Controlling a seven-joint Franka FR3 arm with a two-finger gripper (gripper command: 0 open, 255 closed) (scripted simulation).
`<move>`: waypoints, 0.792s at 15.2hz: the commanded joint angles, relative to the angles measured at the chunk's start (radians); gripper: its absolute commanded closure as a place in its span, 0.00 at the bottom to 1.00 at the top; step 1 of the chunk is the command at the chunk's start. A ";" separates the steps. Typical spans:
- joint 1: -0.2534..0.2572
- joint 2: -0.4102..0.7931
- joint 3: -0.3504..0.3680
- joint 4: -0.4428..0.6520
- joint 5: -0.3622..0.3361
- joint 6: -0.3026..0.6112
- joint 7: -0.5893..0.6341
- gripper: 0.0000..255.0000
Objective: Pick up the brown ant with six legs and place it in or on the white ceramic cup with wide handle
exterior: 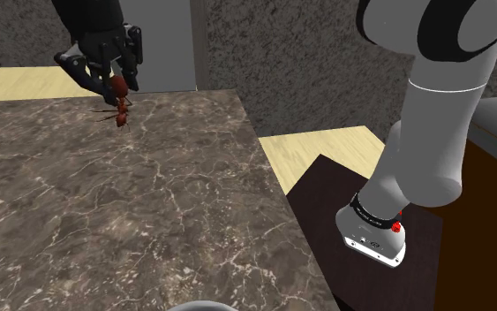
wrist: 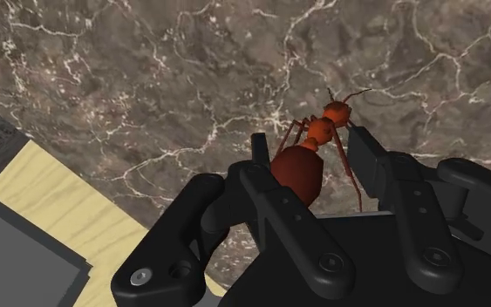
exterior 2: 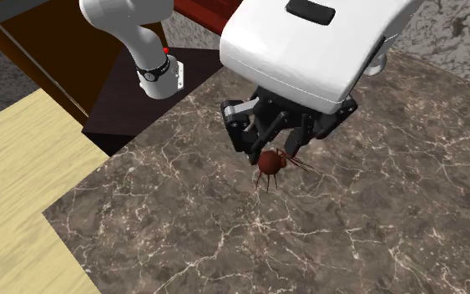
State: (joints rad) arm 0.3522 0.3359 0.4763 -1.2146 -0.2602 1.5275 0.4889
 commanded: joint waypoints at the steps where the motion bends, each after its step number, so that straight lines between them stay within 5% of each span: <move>1: 0.014 -0.036 0.014 -0.053 0.012 0.013 0.039 1.00; 12: 0.121 -0.164 0.100 -0.221 0.059 0.036 0.253 1.00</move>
State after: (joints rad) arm 0.4623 0.1806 0.5676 -1.4232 -0.2048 1.5626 0.7197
